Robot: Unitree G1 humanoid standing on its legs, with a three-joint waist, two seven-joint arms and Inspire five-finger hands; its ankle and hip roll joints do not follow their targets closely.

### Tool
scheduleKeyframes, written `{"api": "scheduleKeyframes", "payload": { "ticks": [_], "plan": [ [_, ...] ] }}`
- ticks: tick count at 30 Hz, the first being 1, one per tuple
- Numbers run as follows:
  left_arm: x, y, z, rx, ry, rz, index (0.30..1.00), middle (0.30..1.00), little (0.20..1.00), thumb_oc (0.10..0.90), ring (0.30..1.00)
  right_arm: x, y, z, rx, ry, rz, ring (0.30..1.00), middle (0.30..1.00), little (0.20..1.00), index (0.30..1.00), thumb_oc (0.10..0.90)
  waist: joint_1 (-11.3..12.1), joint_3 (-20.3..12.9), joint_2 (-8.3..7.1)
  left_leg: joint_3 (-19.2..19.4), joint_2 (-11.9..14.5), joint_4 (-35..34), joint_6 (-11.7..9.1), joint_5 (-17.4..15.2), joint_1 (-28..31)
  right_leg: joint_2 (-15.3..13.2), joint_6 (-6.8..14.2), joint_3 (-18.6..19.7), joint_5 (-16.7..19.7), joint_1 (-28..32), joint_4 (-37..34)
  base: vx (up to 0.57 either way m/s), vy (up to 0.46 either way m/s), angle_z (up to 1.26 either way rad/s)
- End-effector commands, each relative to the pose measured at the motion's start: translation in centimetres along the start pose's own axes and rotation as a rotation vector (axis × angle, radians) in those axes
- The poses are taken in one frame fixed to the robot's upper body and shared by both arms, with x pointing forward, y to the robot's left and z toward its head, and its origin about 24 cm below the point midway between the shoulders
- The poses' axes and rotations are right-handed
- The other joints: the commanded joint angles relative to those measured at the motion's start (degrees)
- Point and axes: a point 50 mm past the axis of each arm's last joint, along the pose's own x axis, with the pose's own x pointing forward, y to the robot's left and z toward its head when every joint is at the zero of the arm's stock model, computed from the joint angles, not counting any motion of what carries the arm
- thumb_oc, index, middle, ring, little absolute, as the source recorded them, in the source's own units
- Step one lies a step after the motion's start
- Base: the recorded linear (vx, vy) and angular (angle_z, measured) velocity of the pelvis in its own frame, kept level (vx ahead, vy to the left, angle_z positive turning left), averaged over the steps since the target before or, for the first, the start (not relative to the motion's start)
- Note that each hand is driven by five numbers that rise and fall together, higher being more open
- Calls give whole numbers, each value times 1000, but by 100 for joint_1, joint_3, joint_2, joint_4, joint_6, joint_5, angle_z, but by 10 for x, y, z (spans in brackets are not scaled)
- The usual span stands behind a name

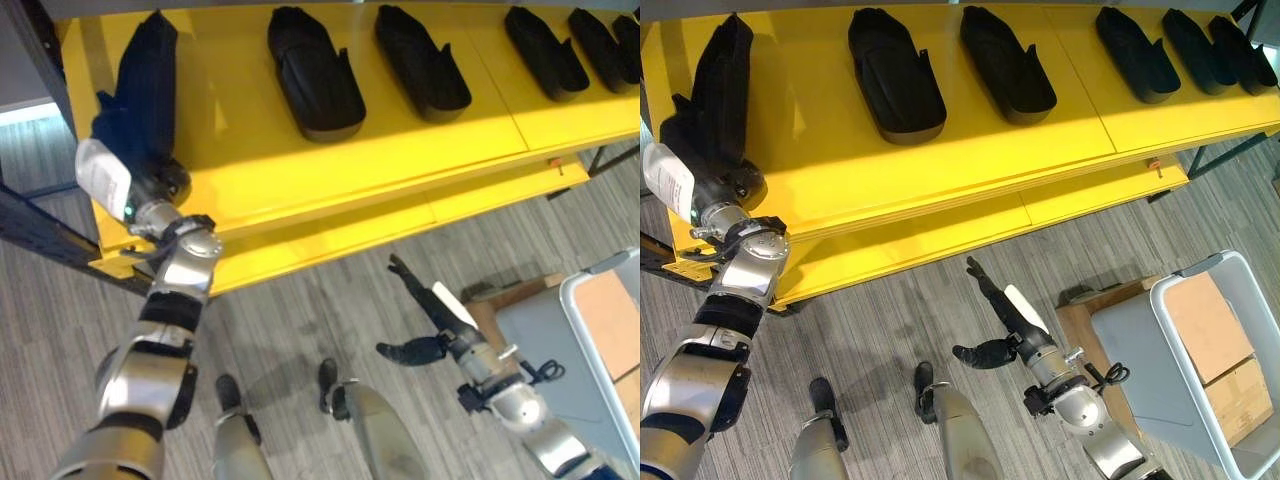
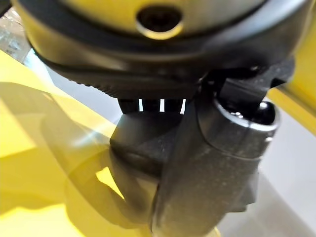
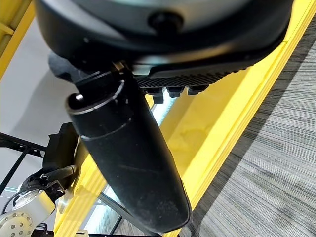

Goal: Move parts from the plastic box to the shelf.

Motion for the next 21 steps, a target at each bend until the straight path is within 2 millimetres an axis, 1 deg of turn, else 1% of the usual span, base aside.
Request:
{"api": "scheduleKeyframes", "payload": {
  "ticks": [1, 3, 15, 21],
  "plan": [
    [7, 0, 21, -101, -43, 16, 1000, 1000, 1000, 900, 1000, 3, -12, 34, -6, -187, -28, 1000, 1000, 1000, 1000, 900, -93, -427, 112, -116, 379, 274, -129, -344, 239, -97, 595, 297, 639, -77, -497, 0, 0, 0],
    [6, 0, 19, -113, -24, 16, 1000, 1000, 1000, 900, 1000, 3, -13, 34, -11, -189, -29, 1000, 1000, 1000, 1000, 900, -91, -423, 119, -106, 383, 285, -130, -346, 245, -92, 596, 303, 640, -72, -500, 0, 0, 0],
    [8, 2, 19, -122, -26, 8, 1000, 1000, 1000, 900, 1000, 3, -14, 35, -17, -187, -17, 1000, 1000, 1000, 1000, 900, -35, -412, 158, -128, 375, 341, -114, -373, 245, -109, 583, 301, 616, -28, -470, 0, 0, 0],
    [6, 0, 21, -153, -21, -5, 1000, 1000, 1000, 900, 1000, 3, -14, 34, -15, -181, -14, 1000, 1000, 1000, 1000, 900, -15, -387, 173, -140, 358, 384, -106, -385, 236, -113, 578, 314, 609, -15, -450, 0, 0, 0]
  ]
}}
